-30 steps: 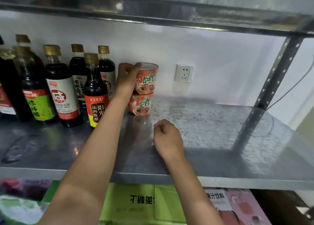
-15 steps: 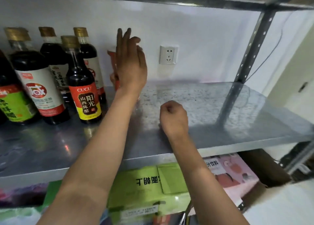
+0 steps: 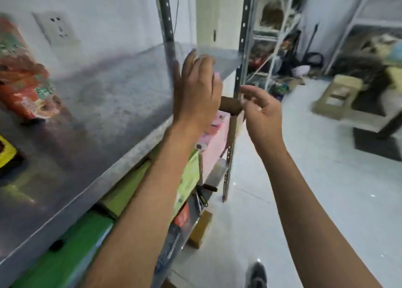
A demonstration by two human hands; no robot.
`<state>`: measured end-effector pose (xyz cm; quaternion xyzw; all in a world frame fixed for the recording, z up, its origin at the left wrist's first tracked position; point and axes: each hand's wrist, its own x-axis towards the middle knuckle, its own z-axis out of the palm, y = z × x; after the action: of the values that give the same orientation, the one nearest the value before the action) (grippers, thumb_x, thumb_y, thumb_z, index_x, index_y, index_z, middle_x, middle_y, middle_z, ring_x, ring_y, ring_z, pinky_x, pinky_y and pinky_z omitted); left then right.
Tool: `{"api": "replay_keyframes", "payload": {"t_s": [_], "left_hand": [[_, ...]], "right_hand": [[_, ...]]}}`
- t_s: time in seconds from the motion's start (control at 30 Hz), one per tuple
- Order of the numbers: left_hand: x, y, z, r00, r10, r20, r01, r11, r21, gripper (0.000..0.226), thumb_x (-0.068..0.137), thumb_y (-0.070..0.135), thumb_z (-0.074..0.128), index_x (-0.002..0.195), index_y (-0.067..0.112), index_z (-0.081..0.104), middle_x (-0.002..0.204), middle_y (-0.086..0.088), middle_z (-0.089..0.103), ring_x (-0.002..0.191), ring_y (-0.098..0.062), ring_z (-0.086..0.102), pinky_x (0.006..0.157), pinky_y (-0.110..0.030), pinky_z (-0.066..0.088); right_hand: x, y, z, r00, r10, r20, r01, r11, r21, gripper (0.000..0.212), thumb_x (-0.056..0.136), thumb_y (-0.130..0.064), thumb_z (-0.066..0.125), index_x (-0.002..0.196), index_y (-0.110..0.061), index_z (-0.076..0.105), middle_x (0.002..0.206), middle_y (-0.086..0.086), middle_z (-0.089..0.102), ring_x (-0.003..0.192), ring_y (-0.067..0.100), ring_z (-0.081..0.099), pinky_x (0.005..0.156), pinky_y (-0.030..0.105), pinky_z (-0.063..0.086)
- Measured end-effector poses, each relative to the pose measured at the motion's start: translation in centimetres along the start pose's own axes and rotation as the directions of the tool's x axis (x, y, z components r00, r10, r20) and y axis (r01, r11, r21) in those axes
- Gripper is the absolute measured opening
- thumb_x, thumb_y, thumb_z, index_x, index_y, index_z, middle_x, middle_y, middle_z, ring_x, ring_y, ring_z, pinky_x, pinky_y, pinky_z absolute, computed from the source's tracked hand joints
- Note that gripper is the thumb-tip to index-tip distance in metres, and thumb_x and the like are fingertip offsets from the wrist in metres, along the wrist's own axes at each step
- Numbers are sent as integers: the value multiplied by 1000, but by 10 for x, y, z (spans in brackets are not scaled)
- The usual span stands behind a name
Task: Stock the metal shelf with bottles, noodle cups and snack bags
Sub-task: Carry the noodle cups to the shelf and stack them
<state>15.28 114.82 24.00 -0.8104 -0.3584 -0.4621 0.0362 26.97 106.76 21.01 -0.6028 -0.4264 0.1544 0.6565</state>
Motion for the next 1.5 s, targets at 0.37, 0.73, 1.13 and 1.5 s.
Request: {"api": "replay_keyframes", "payload": {"t_s": [0.37,0.73,1.13,1.5], "left_hand": [[-128,251,96,878,300,374,-91,869,-486,32,100,25,44,129,15,52,142,-7,51,139,-27,37,118,-50,18],[-284,546,62,556,727,403,2,484,-875,33,97,18,48,130,15,50,141,-1,49,133,-18,38,113,-41,30],[-453,747,5,166,934,318,142,296,-944,34,96,17,49,130,14,51,133,-1,52,122,-18,44,96,-27,35],[-527,797,-1,-197,903,381,226,420,-879,25,98,22,49,122,21,56,131,3,56,113,-14,55,91,-31,46]], "right_hand": [[-134,4,-255,909,16,-417,-219,868,-445,30,90,-16,61,118,-25,69,115,-22,62,106,-16,50,96,11,38],[-389,-19,-491,395,132,-909,-596,790,-144,23,92,-14,57,106,-26,71,106,-19,68,104,-1,61,95,25,48],[-619,-42,-663,-462,-179,-869,-760,585,283,23,83,-16,59,103,-19,70,115,8,63,112,30,52,91,36,44],[-724,-20,-692,-526,404,-748,-601,446,663,39,81,-38,77,81,0,65,57,15,62,44,26,58,44,30,49]]}}
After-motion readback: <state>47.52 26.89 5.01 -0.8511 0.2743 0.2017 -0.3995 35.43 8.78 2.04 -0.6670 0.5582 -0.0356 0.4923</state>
